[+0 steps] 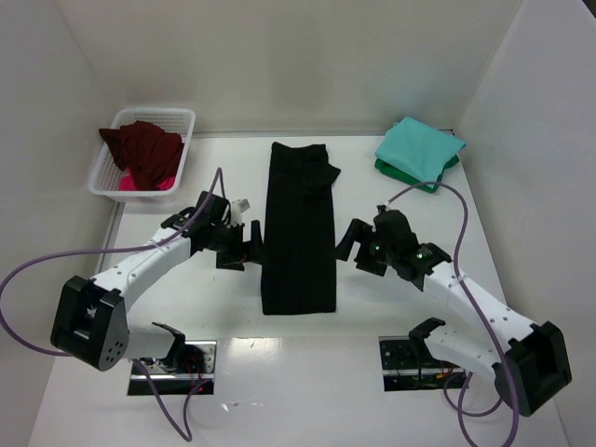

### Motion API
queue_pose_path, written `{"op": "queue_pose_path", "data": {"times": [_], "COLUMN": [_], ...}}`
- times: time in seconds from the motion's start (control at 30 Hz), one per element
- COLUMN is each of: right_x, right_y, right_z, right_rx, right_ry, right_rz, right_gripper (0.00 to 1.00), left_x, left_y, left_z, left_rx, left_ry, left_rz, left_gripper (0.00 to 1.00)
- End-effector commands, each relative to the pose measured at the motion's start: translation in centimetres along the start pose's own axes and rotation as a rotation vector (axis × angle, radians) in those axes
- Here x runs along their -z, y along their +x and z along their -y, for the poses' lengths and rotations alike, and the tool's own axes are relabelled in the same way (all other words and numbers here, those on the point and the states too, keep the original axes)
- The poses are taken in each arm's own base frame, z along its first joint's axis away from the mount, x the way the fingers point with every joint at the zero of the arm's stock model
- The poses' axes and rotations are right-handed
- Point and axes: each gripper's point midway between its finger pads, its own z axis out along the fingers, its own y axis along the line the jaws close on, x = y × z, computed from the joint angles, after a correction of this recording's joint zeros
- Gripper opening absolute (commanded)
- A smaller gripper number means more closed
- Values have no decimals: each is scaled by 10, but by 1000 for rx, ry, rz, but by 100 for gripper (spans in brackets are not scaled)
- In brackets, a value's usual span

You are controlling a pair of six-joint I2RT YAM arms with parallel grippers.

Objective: Fold and stack the t-shirts
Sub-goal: Grab the bottom of the folded rectangular tshirt with both arms

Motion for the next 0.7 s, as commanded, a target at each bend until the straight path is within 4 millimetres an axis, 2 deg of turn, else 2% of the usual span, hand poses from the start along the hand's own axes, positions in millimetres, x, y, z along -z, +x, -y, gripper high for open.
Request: {"op": "queue_pose_path", "data": {"times": [0.0,0.07,0.1,0.17,0.2,0.3,0.4,0.57,0.6,0.67], "right_x": [3,6,5,4,4,2,-6,-20,-23,-26], "right_y": [41,48,59,66,68,73,80,96,93,97], "right_z": [3,2,8,11,11,8,12,17,17,16], "right_rx": [-80,-86,-93,-95,-96,-83,-74,-54,-53,-52], "right_ry": [-59,-88,-80,-79,-83,-90,-52,-12,0,6], "right_rz": [-82,-80,-103,-122,-124,-149,-177,-242,-230,-241], "right_gripper": [95,95,95,95,95,93,90,89,87,86], "left_x": [-12,-19,-19,-19,-18,-13,-10,-3,-2,-6], "left_y": [19,32,35,43,46,51,54,57,55,61], "left_z": [6,0,1,-5,-2,-2,-8,-6,-6,-12], "left_rx": [-3,33,30,43,43,96,155,232,240,258], "left_ry": [48,39,38,10,10,-17,-50,-45,-51,-68], "left_rz": [-66,-92,-83,-87,-85,-66,-33,12,28,14], "left_gripper": [99,99,99,99,99,99,98,94,94,92]}}
